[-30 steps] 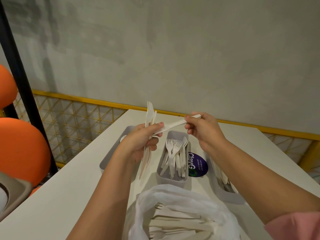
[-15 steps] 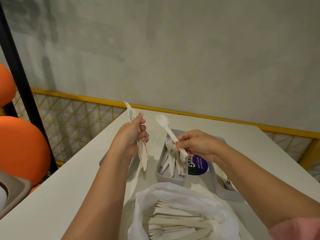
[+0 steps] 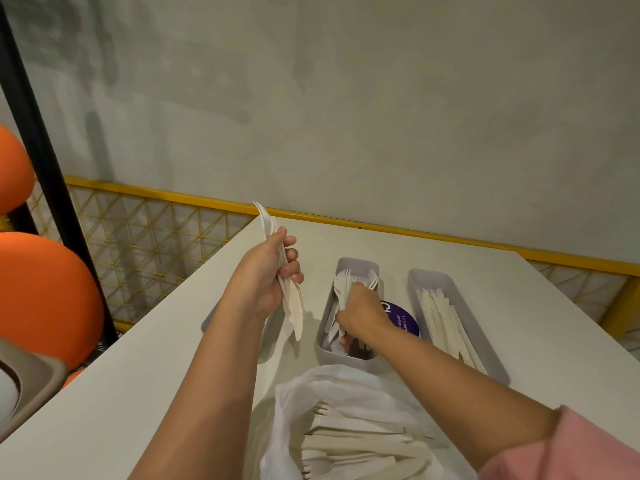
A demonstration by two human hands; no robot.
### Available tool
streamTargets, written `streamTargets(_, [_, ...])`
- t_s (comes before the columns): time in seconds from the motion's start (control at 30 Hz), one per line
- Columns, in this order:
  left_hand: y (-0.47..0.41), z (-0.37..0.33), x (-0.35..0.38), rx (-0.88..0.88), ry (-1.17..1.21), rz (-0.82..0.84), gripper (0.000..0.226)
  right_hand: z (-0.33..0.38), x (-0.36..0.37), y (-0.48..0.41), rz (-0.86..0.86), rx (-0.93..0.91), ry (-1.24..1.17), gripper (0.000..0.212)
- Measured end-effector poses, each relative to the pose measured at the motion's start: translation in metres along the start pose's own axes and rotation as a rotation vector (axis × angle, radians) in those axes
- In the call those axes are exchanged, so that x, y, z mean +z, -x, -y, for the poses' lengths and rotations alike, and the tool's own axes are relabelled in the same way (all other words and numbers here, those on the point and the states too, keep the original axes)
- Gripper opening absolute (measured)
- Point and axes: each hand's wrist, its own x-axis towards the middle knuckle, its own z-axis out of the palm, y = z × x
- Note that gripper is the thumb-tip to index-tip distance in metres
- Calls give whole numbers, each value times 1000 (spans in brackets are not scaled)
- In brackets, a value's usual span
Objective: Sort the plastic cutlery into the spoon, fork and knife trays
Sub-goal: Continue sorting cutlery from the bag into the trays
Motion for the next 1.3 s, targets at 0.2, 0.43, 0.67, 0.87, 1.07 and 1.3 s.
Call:
streamTargets(0.2, [0,0,0,-5,15,7,27,1,4,1,92,-15,216,24])
streamTargets(0.43, [0,0,0,10,61,54,22,7,-9,0,-31,-225,12,27])
streamTargets(0.67, [-2,2,0,118,12,27,19,23,-27,36,261,-258,-373,29])
streamTargets(0.87, [-3,2,1,125,37,-11,19,10,-32,44,298,-334,-378,23])
streamTargets(1.07, [-4,4,2,110,144,-46,19,-3,-51,43,235,-288,-467,5])
streamTargets(1.3, [-7,7,4,32,175,-88,21,-15,-93,36,-36,-235,-810,8])
